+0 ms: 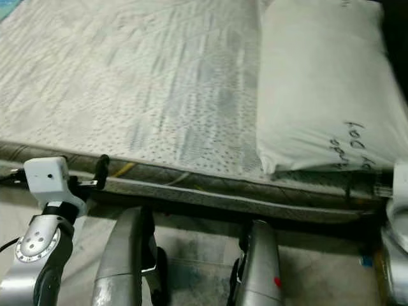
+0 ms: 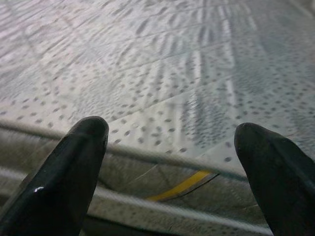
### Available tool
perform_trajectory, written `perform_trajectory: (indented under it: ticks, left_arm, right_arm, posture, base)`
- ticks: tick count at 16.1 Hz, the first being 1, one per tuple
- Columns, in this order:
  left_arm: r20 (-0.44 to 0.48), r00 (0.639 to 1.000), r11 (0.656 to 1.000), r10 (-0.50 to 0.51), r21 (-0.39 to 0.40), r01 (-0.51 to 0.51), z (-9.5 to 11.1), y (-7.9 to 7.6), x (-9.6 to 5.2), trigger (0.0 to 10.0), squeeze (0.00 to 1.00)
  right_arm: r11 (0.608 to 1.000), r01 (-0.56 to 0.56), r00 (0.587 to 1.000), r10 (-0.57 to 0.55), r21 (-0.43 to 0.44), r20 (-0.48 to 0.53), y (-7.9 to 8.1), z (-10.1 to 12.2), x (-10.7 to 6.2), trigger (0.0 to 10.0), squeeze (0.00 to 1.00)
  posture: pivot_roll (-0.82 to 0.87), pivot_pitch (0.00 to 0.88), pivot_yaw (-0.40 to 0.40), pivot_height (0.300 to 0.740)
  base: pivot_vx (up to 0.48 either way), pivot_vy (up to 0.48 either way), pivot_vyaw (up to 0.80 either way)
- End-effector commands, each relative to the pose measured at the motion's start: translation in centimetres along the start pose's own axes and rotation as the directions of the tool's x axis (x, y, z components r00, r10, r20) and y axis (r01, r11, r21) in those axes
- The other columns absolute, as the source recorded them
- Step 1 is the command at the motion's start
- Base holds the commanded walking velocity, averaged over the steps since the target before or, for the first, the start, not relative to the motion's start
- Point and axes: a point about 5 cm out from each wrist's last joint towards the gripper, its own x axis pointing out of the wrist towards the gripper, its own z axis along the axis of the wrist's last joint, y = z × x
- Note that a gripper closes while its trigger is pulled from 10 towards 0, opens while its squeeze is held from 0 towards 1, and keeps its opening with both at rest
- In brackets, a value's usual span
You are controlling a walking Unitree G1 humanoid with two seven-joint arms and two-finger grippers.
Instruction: Clean up the room
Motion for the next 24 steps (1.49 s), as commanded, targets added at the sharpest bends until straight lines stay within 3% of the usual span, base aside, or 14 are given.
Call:
perform_trajectory:
  ticks: [1,4,6,9,10,11,12,13,14,18,22,24]
  left_arm:
    - [-0.008,1.000,1.000,0.007,0.003,-0.007,-0.3,0.1,-0.3,10.0,0.00]
    - [-0.006,1.000,0.999,0.030,0.014,-0.030,-0.3,0.7,-0.5,10.0,0.00]
    - [-0.005,0.999,0.999,0.036,0.016,-0.036,-0.3,0.7,-0.7,10.0,0.00]
    - [-0.005,0.999,0.999,0.040,0.016,-0.040,-0.3,0.7,-0.7,10.0,0.00]
    - [-0.004,0.999,0.999,0.041,0.016,-0.041,-0.3,0.7,-0.7,10.0,0.00]
    - [-0.002,0.999,0.999,0.039,0.015,-0.039,-0.3,0.7,-0.6,10.0,0.00]
    - [-0.002,0.999,0.999,0.037,0.014,-0.037,-0.3,0.7,-0.6,10.0,0.00]
    - [-0.002,0.999,0.999,0.036,0.013,-0.036,-0.3,0.7,-0.5,10.0,0.00]
    - [-0.003,0.999,0.999,0.033,0.012,-0.033,-0.3,0.6,-0.5,10.0,0.00]
    - [0.002,1.000,1.000,0.028,0.009,-0.028,-0.4,0.5,-0.2,10.0,0.00]
    - [0.010,0.999,0.999,0.034,0.010,-0.034,-0.4,0.5,-0.2,10.0,0.00]
    - [0.011,0.999,0.999,0.046,0.009,-0.046,-0.6,0.5,-0.3,10.0,0.00]
  right_arm:
    - [0.997,0.071,0.997,-0.071,-0.022,-0.012,-1.6,-0.1,1.0,0.0,0.00]
    - [0.995,0.097,0.995,-0.097,-0.008,0.016,-1.8,1.4,3.1,0.0,0.00]
    - [0.990,0.139,0.990,-0.139,0.001,0.019,-3.0,2.2,4.5,0.0,0.00]
    - [0.988,0.156,0.988,-0.156,0.001,0.023,-3.4,2.7,5.1,0.0,0.00]
    - [0.990,0.137,0.990,-0.137,-0.013,0.018,-2.9,2.6,5.2,0.0,0.00]
    - [0.995,0.099,0.995,-0.099,-0.029,0.003,-1.8,2.1,5.0,4.5,0.00]
    - [0.998,0.063,0.998,-0.063,-0.027,-0.013,-0.8,1.4,4.6,10.0,0.00]
    - [0.999,0.049,0.999,-0.050,-0.022,-0.019,-0.4,1.2,4.4,10.0,0.00]
    - [1.000,0.009,0.999,-0.009,0.002,-0.033,1.0,0.3,3.6,10.0,1.00]
    - [0.985,-0.158,0.986,0.161,0.068,-0.043,6.4,-1.3,0.3,10.0,1.00]
    - [0.972,-0.206,0.979,0.204,0.110,0.027,8.1,0.4,-0.4,10.0,1.00]
    - [0.932,-0.280,0.960,0.266,0.231,0.087,9.5,1.9,-1.0,10.0,1.00]
  posture:
    - [0.02,0.208,-0.020,0.550]
    - [0.03,0.206,-0.030,0.550]
    - [0.03,0.208,-0.037,0.550]
    - [0.04,0.204,-0.041,0.550]
    - [0.04,0.203,-0.041,0.550]
    - [0.04,0.200,-0.039,0.550]
    - [0.04,0.197,-0.038,0.550]
    - [0.04,0.196,-0.038,0.550]
    - [0.04,0.188,-0.037,0.550]
    - [0.04,0.161,-0.038,0.550]
    - [0.03,0.139,-0.032,0.550]
    - [0.02,0.126,-0.028,0.550]
  base:
    - [0.000,0.000,0.00]
    - [0.000,0.000,0.00]
    - [0.000,0.000,0.00]
    - [0.000,0.000,0.00]
    - [0.000,0.000,0.00]
    - [0.000,0.000,0.00]
    - [0.000,0.000,0.00]
    - [0.000,0.000,0.00]
    - [0.000,0.000,0.00]
    - [0.000,0.000,0.00]
    - [0.000,0.000,0.00]
    - [0.000,0.000,0.00]
